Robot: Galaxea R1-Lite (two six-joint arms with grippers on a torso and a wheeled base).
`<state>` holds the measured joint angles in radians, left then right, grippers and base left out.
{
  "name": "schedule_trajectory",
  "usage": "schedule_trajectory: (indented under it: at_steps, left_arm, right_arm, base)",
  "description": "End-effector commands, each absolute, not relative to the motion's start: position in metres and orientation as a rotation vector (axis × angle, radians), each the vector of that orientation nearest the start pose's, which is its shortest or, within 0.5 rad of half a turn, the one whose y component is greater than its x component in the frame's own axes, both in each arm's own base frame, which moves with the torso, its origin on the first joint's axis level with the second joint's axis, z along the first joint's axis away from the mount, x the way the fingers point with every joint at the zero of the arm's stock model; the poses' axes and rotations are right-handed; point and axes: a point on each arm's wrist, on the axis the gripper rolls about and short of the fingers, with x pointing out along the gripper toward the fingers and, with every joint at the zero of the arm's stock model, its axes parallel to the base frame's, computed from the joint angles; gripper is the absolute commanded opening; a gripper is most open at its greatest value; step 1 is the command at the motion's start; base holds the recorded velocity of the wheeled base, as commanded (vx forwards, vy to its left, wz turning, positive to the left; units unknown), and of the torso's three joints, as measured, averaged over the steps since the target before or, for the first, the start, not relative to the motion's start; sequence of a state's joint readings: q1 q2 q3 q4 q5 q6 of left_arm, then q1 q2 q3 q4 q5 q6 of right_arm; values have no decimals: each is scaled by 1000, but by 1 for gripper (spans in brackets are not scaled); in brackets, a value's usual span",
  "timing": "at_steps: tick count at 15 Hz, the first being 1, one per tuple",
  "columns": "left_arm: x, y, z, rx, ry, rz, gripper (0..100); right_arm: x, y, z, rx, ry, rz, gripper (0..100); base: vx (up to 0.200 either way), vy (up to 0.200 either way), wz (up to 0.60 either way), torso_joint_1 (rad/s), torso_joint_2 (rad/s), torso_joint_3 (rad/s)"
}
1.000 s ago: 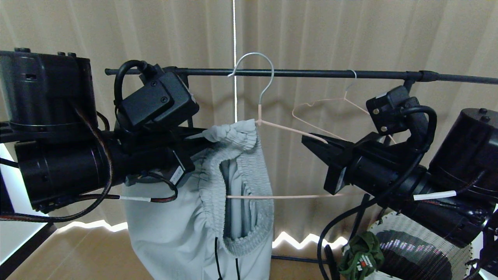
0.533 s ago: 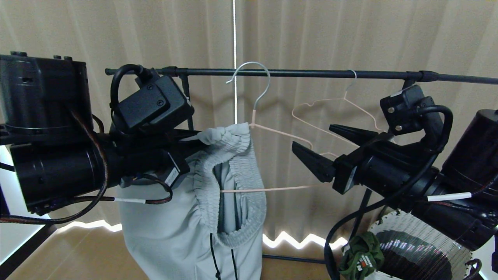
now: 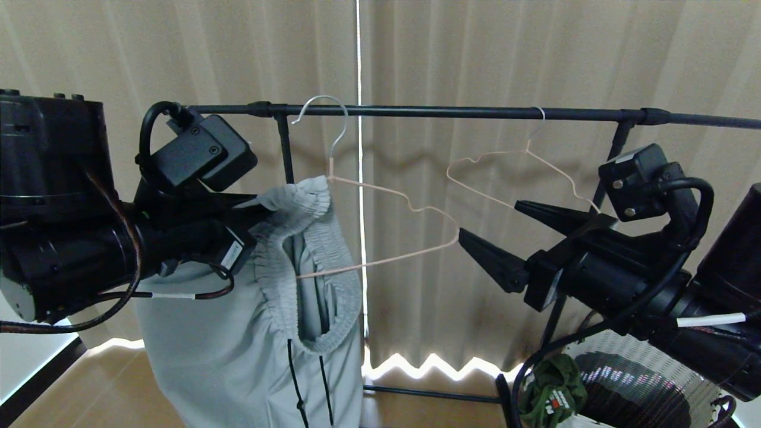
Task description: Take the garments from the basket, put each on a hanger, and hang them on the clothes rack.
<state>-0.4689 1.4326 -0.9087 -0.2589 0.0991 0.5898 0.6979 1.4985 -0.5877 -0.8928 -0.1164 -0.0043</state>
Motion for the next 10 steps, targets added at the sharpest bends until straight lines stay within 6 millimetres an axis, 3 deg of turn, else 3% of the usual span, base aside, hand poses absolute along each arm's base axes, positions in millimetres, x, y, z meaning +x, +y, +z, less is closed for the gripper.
schedule_trajectory:
  at_steps: [1,7,10]
  left_arm:
    - [222,-107,249,616,154,-399,0]
    - [223,-109,264,408,74,-364,0]
    - [218,-122,270,316,13,-404,0]
  right_arm:
    - [188,155,201,-17,29,581,100]
    - [184,153,186,1,97,588,100]
    - [177,170,181,97,161,647,100]
  base:
    - [0,0,0,0,0,0]
    - [0,0,0,0,0,0]
    - [0,0,0,0,0,0]
